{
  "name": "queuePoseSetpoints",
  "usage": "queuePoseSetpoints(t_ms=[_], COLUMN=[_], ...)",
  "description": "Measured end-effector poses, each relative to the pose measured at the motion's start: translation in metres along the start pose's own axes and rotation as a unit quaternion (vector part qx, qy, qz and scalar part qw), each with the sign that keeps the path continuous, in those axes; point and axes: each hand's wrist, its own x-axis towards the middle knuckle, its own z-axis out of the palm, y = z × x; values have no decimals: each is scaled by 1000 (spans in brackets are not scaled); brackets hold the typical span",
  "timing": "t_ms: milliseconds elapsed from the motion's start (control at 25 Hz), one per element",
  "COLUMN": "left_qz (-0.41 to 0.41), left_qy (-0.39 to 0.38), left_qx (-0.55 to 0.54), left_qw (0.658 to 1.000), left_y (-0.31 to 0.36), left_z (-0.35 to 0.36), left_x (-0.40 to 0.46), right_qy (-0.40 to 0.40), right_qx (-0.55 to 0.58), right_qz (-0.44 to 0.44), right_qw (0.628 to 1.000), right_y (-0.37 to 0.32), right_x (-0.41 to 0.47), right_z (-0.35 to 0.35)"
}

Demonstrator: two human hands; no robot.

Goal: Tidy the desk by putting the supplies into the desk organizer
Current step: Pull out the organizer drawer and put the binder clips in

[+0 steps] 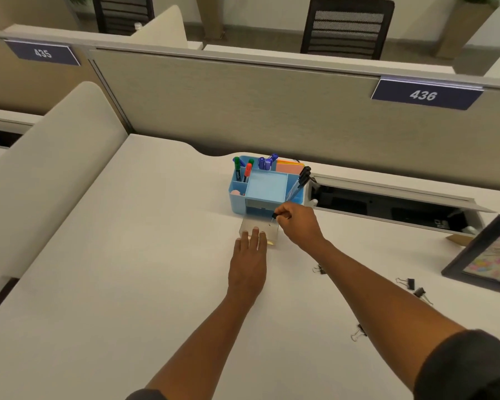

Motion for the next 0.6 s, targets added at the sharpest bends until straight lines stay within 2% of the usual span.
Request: queuePoseSetpoints(t_ms=[320,600], left_qz=[-1,7], left_qy=[-6,-26], left_qx=[-22,-1], left_qw=[1000,1000], left_y=[0,-2], left_z=[7,5], left_x=[-1,2], right_qy=[-71,-94], right_qx=[-167,-170], right_qz=[-13,-11], right_qw=[983,981], right_y=[-1,3], right_x=[7,7], right_z=[19,25])
